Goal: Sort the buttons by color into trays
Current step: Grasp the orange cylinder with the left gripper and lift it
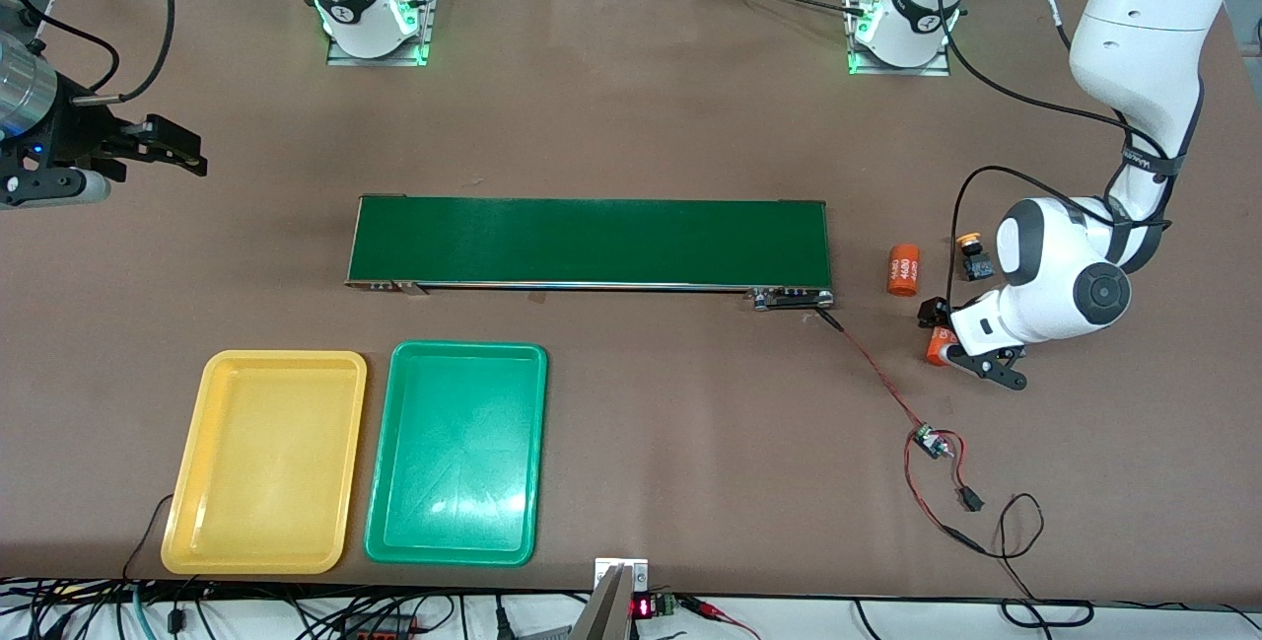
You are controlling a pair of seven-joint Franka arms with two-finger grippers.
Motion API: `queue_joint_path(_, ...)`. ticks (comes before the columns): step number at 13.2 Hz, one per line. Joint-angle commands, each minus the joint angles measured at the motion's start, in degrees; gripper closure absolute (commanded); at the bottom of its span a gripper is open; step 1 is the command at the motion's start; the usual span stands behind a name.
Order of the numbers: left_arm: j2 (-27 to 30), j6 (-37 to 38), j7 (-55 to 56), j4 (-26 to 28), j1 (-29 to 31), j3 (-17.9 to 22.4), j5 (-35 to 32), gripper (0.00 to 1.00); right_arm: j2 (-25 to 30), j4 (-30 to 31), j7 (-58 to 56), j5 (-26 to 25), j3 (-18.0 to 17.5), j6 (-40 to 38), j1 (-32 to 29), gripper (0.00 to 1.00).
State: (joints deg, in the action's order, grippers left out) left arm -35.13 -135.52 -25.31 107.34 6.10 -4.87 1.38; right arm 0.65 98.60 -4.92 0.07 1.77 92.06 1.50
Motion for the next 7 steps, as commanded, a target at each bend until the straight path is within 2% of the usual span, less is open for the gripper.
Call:
queue_joint_path(1,2.94,2.18,-0.89,-0.38,0.14,-0.92,1.43,1.0,0.31,-0.25,-0.97,0.98,-0.1,-0.74,-0.45,0.0)
queue_joint_path(4,9.88,8.67,2.19,-0.03,-2.31,-1.99,1.43,1.0,0.31,-0.25,-0.97,0.98,-0.1,-0.74,-0.45,0.0)
queue_joint_path(7,15.34,18.59,1.14,0.24,-6.61,-2.94,1.34,1.0,0.31,-0.25,-0.97,0.98,-0.1,-0.74,-0.45,0.0)
